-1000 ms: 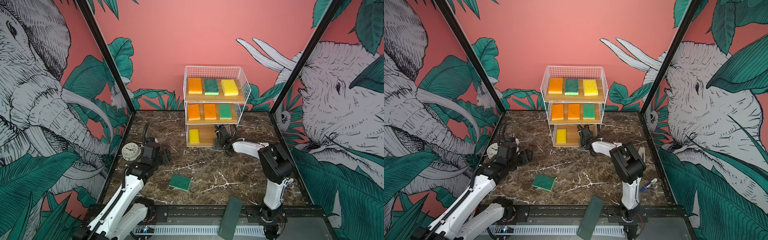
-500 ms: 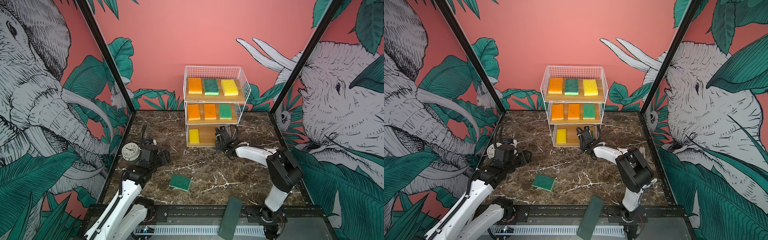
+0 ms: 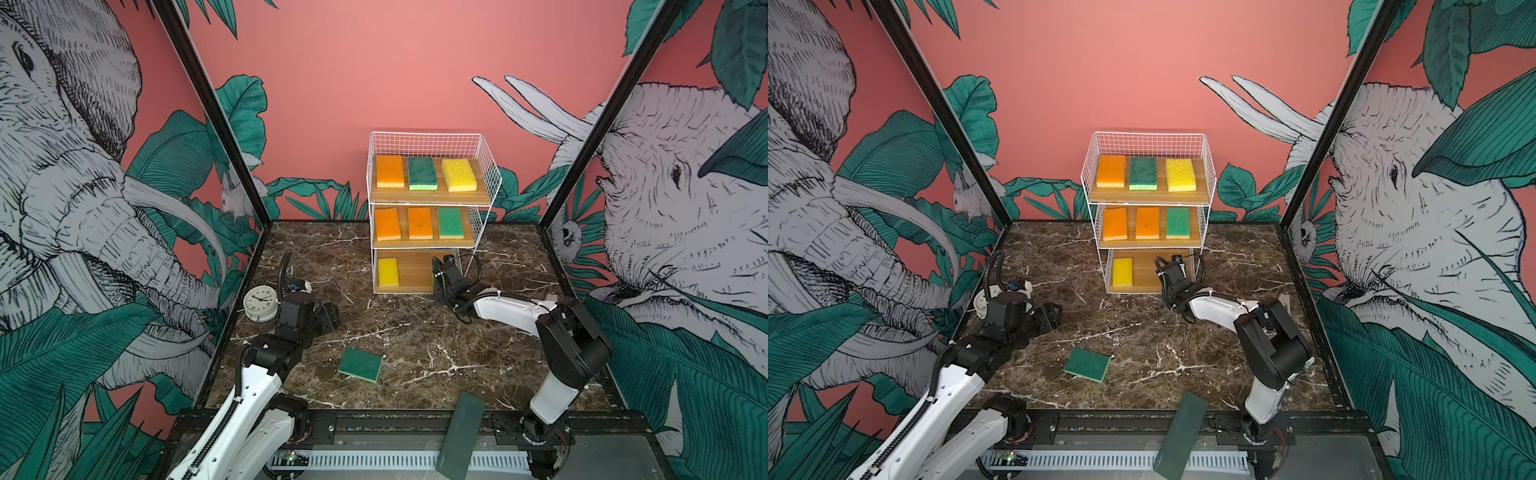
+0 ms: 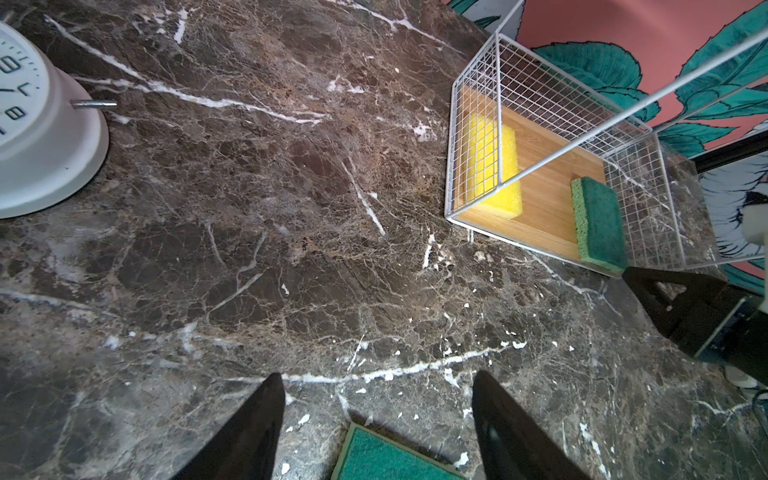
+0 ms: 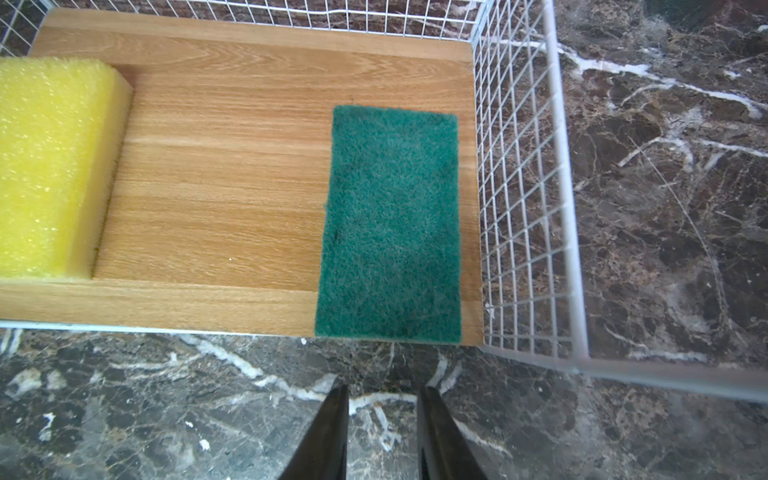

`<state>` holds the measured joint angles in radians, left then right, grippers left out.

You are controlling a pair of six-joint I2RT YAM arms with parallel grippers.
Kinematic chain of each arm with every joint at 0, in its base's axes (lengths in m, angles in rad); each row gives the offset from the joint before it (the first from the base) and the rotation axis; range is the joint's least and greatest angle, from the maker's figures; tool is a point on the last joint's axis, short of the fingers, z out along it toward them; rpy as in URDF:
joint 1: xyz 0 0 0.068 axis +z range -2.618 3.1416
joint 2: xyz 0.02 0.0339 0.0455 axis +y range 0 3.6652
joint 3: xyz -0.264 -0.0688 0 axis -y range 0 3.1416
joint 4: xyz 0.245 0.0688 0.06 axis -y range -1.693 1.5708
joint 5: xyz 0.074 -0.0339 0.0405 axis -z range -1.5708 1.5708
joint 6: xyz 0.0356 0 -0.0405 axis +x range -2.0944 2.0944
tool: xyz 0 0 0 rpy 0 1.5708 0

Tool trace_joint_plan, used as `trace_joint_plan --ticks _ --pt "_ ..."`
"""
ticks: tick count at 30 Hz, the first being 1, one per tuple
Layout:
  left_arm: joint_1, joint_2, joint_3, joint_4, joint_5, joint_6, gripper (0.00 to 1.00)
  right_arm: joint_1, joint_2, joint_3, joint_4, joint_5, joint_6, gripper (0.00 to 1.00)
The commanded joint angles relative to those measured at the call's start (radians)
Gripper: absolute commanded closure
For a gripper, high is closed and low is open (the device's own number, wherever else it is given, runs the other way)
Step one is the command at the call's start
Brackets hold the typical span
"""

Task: Arrange cleaning sponges on a shelf
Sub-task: Move the cleaning sponge to the shelf.

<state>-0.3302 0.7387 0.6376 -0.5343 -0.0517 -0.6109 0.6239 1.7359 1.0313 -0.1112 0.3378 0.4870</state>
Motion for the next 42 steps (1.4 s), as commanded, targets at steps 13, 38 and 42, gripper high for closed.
trace_joint_plan --ticks 13,38,42 --pt "0.005 -0.002 -0.009 -0.024 -0.029 0.014 0.27 -0.004 0.088 0.068 0.005 0.037 0.01 0.71" --pt "0.005 0.019 0.013 -0.029 -0.048 0.027 0.27 -0.035 0.163 0.13 -0.013 0.044 0.045 0.71" --pt "0.005 0.02 0.011 -0.026 -0.048 0.025 0.27 -0.036 0.162 0.135 -0.005 0.044 0.042 0.71"
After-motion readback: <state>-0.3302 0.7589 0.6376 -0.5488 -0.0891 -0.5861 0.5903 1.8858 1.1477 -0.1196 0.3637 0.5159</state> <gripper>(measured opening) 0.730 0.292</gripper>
